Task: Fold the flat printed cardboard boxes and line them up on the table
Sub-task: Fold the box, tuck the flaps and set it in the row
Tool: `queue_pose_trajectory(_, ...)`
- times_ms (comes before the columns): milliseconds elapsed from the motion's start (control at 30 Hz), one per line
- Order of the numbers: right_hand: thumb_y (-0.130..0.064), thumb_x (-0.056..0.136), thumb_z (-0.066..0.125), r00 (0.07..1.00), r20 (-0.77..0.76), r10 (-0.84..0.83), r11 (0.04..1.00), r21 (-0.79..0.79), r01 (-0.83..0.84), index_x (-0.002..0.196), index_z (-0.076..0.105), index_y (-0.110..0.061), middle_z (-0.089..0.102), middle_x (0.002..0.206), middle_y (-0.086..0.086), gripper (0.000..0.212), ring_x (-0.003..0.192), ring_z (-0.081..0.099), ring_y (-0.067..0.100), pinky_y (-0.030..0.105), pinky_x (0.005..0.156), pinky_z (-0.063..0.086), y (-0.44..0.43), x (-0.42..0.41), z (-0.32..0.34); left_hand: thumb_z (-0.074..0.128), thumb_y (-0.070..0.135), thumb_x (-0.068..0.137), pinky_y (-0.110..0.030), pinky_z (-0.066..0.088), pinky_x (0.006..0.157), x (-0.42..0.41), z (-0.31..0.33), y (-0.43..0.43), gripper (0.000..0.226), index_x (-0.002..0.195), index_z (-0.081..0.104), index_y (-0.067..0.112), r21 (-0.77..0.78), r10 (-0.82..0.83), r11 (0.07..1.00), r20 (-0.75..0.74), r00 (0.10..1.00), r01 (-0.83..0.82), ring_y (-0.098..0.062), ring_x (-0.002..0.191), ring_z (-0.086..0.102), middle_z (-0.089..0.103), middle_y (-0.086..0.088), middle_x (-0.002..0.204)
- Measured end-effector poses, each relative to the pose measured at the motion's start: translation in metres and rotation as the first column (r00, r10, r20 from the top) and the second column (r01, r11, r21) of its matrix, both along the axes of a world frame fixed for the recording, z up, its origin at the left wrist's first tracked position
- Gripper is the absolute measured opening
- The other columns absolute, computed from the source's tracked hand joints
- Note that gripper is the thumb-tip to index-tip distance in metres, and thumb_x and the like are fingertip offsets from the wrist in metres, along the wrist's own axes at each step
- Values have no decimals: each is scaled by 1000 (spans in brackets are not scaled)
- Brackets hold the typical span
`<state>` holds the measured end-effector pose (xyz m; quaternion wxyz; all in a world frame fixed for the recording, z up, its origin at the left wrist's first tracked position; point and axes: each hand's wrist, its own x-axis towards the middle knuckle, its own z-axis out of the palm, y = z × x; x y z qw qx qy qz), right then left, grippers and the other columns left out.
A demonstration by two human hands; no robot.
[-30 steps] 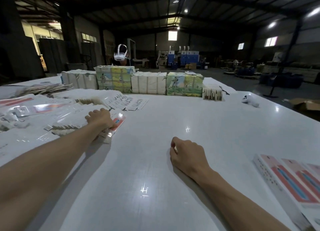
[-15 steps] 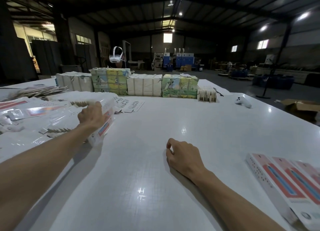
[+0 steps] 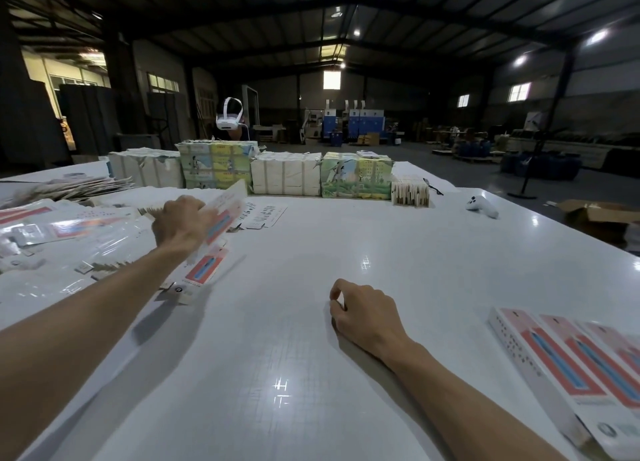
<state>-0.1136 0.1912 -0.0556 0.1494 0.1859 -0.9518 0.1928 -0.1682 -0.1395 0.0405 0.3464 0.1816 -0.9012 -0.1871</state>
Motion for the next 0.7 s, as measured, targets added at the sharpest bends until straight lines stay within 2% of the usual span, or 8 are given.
queue_pose_trajectory(67, -29, 102, 48, 1000, 16, 2, 997, -77, -1, 110, 64, -25, 70, 84, -6, 17, 78, 66, 19, 33, 69, 49, -1, -1, 1, 76, 45, 92, -29, 55, 52, 6, 0, 19, 27, 94, 81, 18, 215, -176, 962, 3, 984, 171, -24, 55, 71, 74, -2, 71)
queue_pose_trajectory(133, -29, 105, 52, 996, 71, 53, 924, -381, -22, 111, 65, -24, 69, 82, -4, 15, 77, 68, 18, 37, 68, 56, -2, -1, 5, 84, 46, 85, -30, 58, 54, 15, -4, 46, 27, 91, 81, 20, 484, -378, 812, 11, 926, 326, -19, 61, 76, 79, 1, 75)
queue_pose_trajectory(200, -30, 107, 54, 984, 105, 144, 689, -725, -23, 121, 62, -21, 70, 85, 4, 18, 73, 67, 19, 37, 61, 59, -3, -1, 12, 87, 39, 82, -30, 59, 55, 25, -12, 75, 30, 95, 80, 14, 658, -562, 635, 33, 827, 405, -18, 71, 79, 81, -1, 83)
queue_pose_trajectory(233, -30, 109, 53, 981, 98, 168, 575, -818, -17, 127, 58, -19, 72, 88, 7, 22, 74, 68, 20, 34, 61, 58, -2, -3, 16, 88, 37, 80, -28, 59, 54, 30, -17, 90, 33, 98, 80, 11, 718, -633, 554, 34, 773, 421, -19, 74, 79, 81, -4, 87)
queue_pose_trajectory(333, -35, 110, 51, 979, 109, 173, 391, -920, 33, 137, 47, -19, 75, 95, 9, 31, 78, 74, 19, 27, 67, 59, 4, -6, 23, 87, 32, 82, -29, 62, 60, 45, -35, 128, 35, 104, 78, 7, 838, -755, 371, 21, 656, 400, -23, 81, 80, 81, -8, 93)
queue_pose_trajectory(433, -30, 104, 63, 972, 145, 187, 349, -934, 72, 137, 44, -24, 78, 90, -1, 39, 82, 79, 16, 21, 63, 60, 9, -7, 16, 82, 34, 89, -38, 65, 76, 57, -59, 152, 32, 114, 77, 14, 879, -824, 253, -22, 566, 403, -27, 91, 80, 81, -7, 100)
queue_pose_trajectory(567, -19, 100, 70, 960, 197, 200, 312, -941, 129, 135, 46, -27, 79, 92, -4, 43, 83, 80, 20, 27, 62, 63, 9, -7, 12, 72, 36, 98, -48, 65, 87, 69, -79, 154, 33, 127, 72, 21, 887, -857, 95, -157, 490, 452, -31, 99, 78, 79, -10, 109)
queue_pose_trajectory(700, -27, 96, 75, 924, 259, 283, 401, -906, 131, 138, 45, -31, 80, 93, 5, 51, 91, 78, 27, 43, 80, 64, 6, 0, 16, 47, 56, 106, -41, 63, 78, 76, -74, 149, 43, 125, 74, 28, 891, -822, 0, -259, 507, 455, -33, 94, 77, 74, -15, 104)
